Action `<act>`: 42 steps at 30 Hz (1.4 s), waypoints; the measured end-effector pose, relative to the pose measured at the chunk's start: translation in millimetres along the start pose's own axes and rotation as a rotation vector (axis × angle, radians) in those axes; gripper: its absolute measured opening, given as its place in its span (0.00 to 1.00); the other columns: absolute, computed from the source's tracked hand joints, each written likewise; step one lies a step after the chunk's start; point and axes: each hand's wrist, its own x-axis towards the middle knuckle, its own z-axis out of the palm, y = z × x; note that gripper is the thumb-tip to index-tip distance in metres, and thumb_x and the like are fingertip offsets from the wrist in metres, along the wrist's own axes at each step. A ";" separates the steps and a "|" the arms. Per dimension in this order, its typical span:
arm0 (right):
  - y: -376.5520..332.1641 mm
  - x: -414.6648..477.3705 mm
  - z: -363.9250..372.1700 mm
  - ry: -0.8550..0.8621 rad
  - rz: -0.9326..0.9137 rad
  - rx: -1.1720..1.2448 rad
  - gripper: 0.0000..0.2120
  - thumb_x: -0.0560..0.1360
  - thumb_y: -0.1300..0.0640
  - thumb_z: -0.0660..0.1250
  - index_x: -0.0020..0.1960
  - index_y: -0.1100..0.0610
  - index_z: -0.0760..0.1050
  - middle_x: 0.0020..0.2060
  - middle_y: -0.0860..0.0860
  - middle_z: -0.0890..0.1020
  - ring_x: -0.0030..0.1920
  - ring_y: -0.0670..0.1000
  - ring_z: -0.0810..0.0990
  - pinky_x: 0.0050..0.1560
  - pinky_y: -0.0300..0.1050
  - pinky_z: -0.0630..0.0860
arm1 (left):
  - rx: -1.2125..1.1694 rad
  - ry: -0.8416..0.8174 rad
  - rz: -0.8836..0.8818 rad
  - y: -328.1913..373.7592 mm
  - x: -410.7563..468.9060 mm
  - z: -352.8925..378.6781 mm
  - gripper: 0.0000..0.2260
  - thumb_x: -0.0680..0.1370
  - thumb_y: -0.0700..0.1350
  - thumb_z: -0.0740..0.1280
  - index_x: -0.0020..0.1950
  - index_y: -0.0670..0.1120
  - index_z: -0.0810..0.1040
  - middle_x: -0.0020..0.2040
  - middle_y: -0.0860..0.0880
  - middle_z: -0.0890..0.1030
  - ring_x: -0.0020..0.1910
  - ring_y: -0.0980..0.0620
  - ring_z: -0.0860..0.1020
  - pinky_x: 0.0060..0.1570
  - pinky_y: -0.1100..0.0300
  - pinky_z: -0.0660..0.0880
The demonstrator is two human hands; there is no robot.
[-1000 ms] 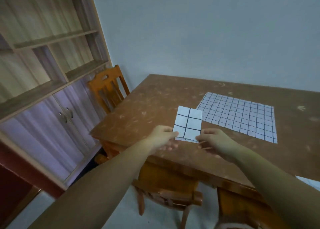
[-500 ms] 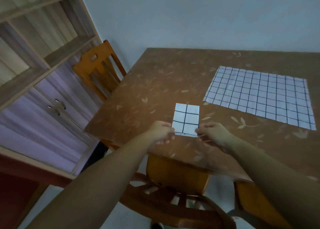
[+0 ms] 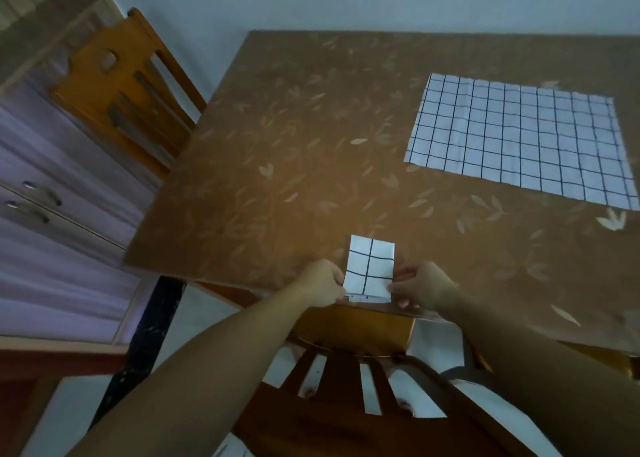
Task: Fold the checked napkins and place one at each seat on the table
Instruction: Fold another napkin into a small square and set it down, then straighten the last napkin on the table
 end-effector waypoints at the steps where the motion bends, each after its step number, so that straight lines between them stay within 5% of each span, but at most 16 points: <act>1: -1.1 1.7 0.3 -0.010 0.006 -0.014 0.11 0.74 0.61 0.72 0.55 0.61 0.78 0.38 0.54 0.85 0.30 0.47 0.82 0.29 0.37 0.74 | 0.039 -0.010 0.013 -0.3 0.9 -2.8 0.04 0.75 0.39 0.70 0.44 0.40 0.83 0.40 0.45 0.83 0.39 0.50 0.79 0.46 0.55 0.78; 11: -26.5 4.2 -21.2 0.036 -0.038 -0.254 0.06 0.76 0.54 0.69 0.43 0.56 0.82 0.35 0.51 0.84 0.33 0.47 0.83 0.27 0.35 0.74 | 0.488 -0.052 0.087 33.4 8.2 -50.9 0.10 0.78 0.50 0.66 0.45 0.43 0.80 0.43 0.44 0.80 0.43 0.44 0.79 0.47 0.53 0.77; 16: -52.0 -10.2 -71.7 0.173 -0.094 -0.246 0.10 0.77 0.53 0.67 0.45 0.60 0.82 0.37 0.52 0.85 0.33 0.47 0.83 0.26 0.33 0.71 | 0.498 0.131 0.282 96.4 5.3 -88.1 0.09 0.77 0.51 0.66 0.54 0.51 0.82 0.55 0.50 0.82 0.53 0.48 0.79 0.47 0.58 0.74; 20: -53.2 -28.6 -115.0 0.312 -0.122 -0.242 0.11 0.78 0.50 0.66 0.52 0.57 0.81 0.40 0.50 0.84 0.37 0.46 0.84 0.44 0.43 0.79 | 0.446 0.228 0.421 147.1 3.3 -98.2 0.09 0.77 0.52 0.65 0.56 0.54 0.80 0.57 0.52 0.80 0.54 0.49 0.78 0.47 0.58 0.72; 28: -29.0 -72.2 -173.2 0.461 -0.082 -0.199 0.10 0.77 0.49 0.67 0.49 0.55 0.80 0.41 0.53 0.85 0.41 0.49 0.85 0.34 0.39 0.75 | 0.447 0.276 0.558 204.8 -1.9 -74.0 0.15 0.76 0.54 0.66 0.62 0.56 0.76 0.61 0.53 0.79 0.58 0.48 0.77 0.49 0.57 0.72; 32: -10.4 -81.1 -196.9 0.485 -0.125 -0.250 0.08 0.77 0.51 0.67 0.48 0.55 0.80 0.40 0.54 0.85 0.41 0.50 0.85 0.33 0.38 0.74 | 0.454 0.314 0.540 224.3 -14.6 -53.1 0.14 0.76 0.54 0.65 0.60 0.56 0.77 0.59 0.54 0.80 0.56 0.49 0.77 0.46 0.58 0.68; 42: 62.0 -85.5 -245.6 0.361 -0.303 -0.317 0.10 0.77 0.51 0.66 0.49 0.57 0.80 0.39 0.54 0.85 0.40 0.50 0.85 0.41 0.46 0.80 | 0.430 0.432 0.306 241.5 -77.4 22.9 0.17 0.77 0.52 0.66 0.66 0.52 0.75 0.65 0.52 0.77 0.61 0.48 0.76 0.57 0.55 0.74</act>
